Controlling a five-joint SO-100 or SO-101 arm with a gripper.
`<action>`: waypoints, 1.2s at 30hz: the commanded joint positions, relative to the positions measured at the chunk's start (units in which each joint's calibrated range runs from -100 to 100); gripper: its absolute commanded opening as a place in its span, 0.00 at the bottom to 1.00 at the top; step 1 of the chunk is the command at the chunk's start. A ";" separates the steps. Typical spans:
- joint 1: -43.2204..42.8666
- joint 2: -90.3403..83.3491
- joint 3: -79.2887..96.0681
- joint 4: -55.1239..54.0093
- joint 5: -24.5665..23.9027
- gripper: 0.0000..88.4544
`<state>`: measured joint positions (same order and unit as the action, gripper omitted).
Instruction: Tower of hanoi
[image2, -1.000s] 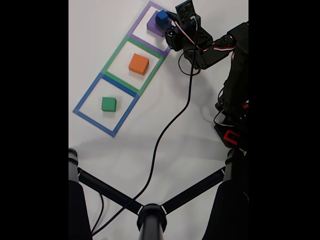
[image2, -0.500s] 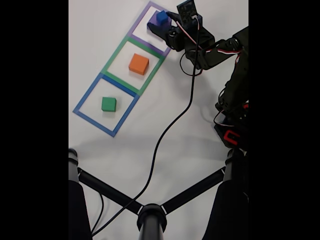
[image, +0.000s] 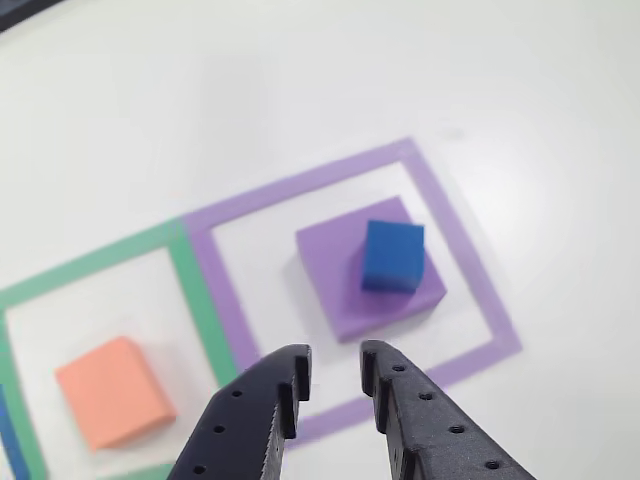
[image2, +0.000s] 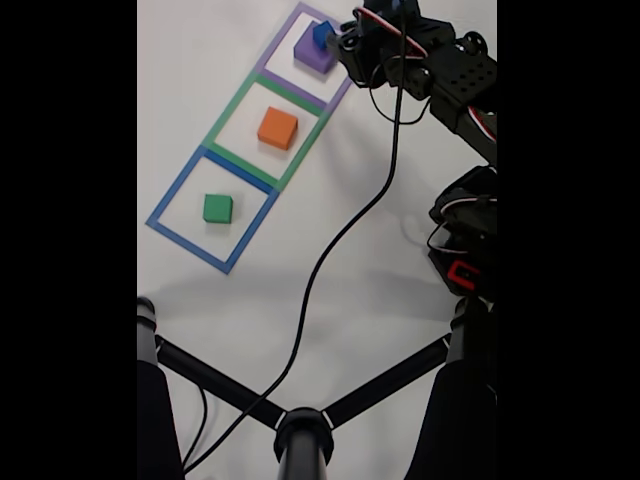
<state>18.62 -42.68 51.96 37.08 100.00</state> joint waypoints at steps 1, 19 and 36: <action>-4.71 -4.52 -13.75 20.27 0.00 0.00; -23.16 -2.28 -48.55 57.09 -3.86 0.00; -29.72 -3.64 -49.01 57.42 -8.09 0.15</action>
<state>-10.19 -45.04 -0.09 98.64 90.34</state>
